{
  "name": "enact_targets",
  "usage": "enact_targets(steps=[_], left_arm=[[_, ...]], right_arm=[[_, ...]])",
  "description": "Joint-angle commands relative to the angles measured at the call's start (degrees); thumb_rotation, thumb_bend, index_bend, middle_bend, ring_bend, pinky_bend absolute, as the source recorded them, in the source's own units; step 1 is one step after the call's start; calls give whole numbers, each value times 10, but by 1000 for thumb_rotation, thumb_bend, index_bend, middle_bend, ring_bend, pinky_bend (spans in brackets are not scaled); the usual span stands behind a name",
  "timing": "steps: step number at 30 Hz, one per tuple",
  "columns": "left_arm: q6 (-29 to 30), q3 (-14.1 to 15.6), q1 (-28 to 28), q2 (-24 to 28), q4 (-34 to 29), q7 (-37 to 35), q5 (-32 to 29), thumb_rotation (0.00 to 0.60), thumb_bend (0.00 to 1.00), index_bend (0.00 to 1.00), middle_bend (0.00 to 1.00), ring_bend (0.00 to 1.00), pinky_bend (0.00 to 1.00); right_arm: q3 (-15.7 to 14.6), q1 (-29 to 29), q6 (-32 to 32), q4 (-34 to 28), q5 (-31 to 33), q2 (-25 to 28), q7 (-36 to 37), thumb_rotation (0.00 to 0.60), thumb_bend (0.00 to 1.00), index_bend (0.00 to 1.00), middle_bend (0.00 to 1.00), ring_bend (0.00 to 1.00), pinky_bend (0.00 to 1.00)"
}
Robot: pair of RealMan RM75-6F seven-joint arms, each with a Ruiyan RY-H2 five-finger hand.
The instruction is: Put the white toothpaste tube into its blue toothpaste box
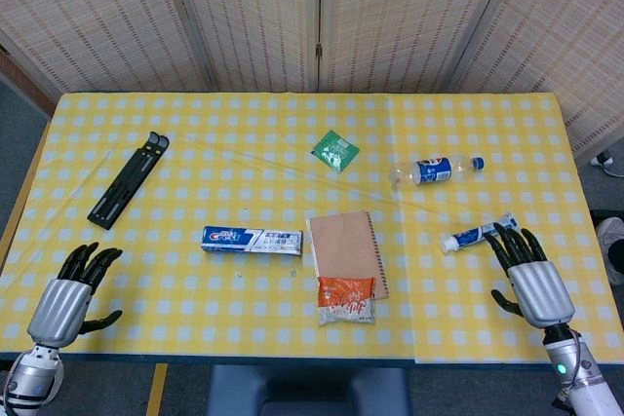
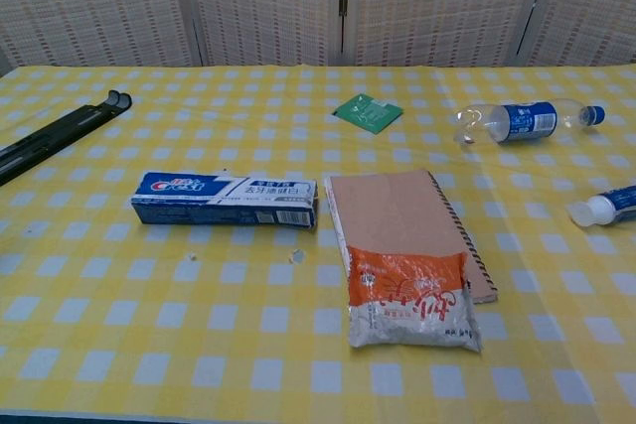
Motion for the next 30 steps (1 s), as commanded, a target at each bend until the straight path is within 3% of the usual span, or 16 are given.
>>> enact_targets(steps=[1,11,14,17,22,30], left_arm=[[-2,-1,0,-1,2,5,-2,600,158,152,176,70,107],[18,-12,-18,-32,26,-40,25,600,159,184,217,140,195],[-40,-26,-55,-27,3,-31,12,600,158,197,233,176,195],[-108,-41,-95,-20,-30,-6,-10,600,156,190,234,147,190],[-186,-72,-153,-57,-52,4,-47,600,159,191,222,129,210],[-235,-101,-208,-115,-38,56,-82,600,157,196,208,127,212]], right_arm=[[0,0,-1,1,1,0,-1,600,281,0,0,0,0],[-4,-10,15,-7,-5,7,0,600,282,0,0,0,0],[-4,-13,22,-6,-7,4,-11,600,282,0,0,0,0],[-3,-12,22,-8,-9,0,-20,600,282,0,0,0,0],[4,-8,15,-2,3,-12,-40,600,282,0,0,0,0],[9,-1,-6,8,21,-19,-41,600,282,0,0,0,0]])
